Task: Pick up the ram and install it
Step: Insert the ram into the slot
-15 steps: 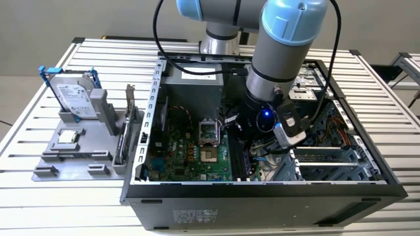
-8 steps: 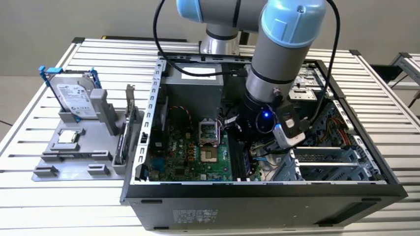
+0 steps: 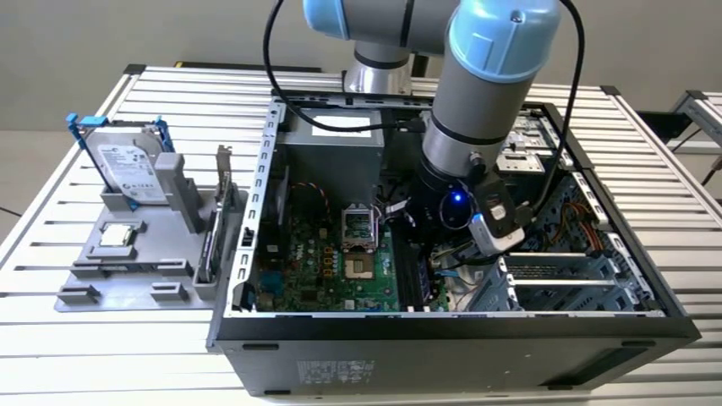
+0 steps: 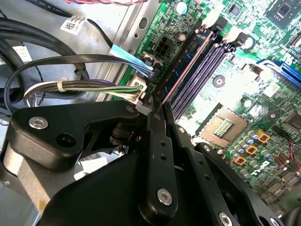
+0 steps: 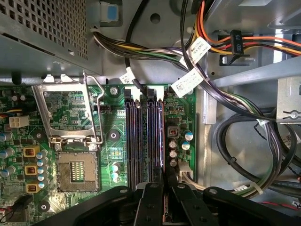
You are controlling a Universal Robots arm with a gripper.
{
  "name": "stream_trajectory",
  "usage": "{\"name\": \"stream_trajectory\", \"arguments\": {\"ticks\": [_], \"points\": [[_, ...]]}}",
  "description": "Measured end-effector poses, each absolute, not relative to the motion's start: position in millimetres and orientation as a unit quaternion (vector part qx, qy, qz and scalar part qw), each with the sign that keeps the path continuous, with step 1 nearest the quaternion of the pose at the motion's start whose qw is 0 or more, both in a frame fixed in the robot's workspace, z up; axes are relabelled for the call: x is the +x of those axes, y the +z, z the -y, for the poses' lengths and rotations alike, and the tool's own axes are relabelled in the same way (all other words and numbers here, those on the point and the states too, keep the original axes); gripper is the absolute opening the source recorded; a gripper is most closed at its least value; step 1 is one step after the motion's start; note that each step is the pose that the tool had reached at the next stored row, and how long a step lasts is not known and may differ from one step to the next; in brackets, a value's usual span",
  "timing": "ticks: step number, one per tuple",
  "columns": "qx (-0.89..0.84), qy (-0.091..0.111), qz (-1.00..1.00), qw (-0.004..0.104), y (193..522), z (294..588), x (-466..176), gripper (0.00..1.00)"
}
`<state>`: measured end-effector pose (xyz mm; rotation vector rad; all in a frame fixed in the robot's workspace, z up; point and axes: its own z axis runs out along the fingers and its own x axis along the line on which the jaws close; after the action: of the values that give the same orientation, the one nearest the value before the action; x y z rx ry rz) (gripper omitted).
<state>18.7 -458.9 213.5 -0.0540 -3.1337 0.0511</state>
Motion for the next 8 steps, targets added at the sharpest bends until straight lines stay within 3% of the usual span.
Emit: {"name": "stream_trajectory", "arguments": {"ticks": [3, 4, 8], "points": [[-0.017, 0.015, 1.0, 0.003, 212.8, 458.4, 18.8, 0.0], [-0.017, 0.015, 1.0, 0.003, 212.7, 458.5, 18.8, 1.0], [-0.017, 0.016, 1.0, 0.003, 213.4, 458.9, 18.7, 1.0]]}}
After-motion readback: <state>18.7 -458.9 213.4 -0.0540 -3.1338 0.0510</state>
